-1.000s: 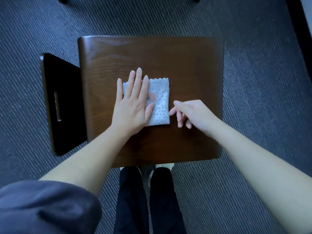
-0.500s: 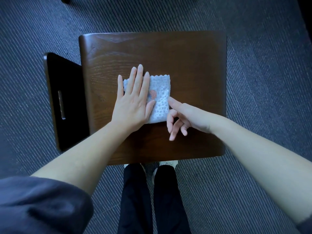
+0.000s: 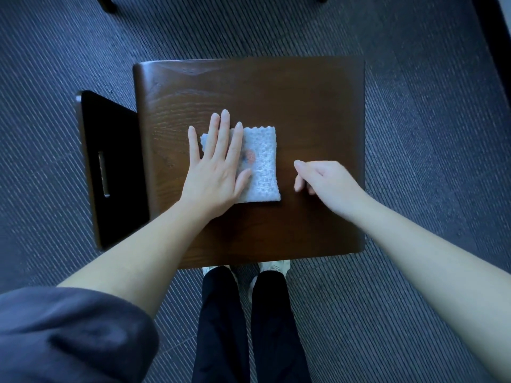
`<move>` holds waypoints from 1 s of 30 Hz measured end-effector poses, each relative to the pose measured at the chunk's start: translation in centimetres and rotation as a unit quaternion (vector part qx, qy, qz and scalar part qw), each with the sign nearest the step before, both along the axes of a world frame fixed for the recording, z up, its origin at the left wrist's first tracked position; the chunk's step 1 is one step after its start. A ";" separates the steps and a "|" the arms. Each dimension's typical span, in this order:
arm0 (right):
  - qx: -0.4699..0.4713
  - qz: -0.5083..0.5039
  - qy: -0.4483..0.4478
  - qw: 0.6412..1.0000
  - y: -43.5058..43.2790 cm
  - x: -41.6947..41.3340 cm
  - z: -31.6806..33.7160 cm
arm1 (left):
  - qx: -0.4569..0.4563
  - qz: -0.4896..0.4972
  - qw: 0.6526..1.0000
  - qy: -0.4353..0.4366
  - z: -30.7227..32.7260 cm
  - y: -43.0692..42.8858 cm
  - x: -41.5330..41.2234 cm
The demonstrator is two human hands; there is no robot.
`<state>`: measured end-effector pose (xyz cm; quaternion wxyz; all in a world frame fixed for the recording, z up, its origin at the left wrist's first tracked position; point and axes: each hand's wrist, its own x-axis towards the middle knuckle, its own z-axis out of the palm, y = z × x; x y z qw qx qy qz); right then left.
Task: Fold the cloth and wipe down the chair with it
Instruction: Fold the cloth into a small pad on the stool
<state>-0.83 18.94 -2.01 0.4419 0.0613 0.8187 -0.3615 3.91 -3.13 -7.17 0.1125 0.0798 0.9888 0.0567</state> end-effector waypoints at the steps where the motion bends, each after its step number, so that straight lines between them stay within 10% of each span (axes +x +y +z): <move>1: 0.008 0.033 0.135 0.990 -0.1 0.2 0.0 | 0.004 -0.002 1.000 0.008 0.2 -0.4 0.3; 4: 0.073 0.159 0.397 0.901 -1.9 0.5 -0.7 | 0.008 0.002 1.000 0.028 0.4 -1.3 1.9; 9: 0.192 0.385 0.426 0.796 -6.9 -0.4 -3.9 | 0.011 0.035 0.999 0.024 -0.9 -1.2 2.9; 30: 0.234 0.347 0.393 0.819 -8.9 3.1 -4.2 | 0.034 0.048 0.997 0.040 -0.4 -2.4 2.9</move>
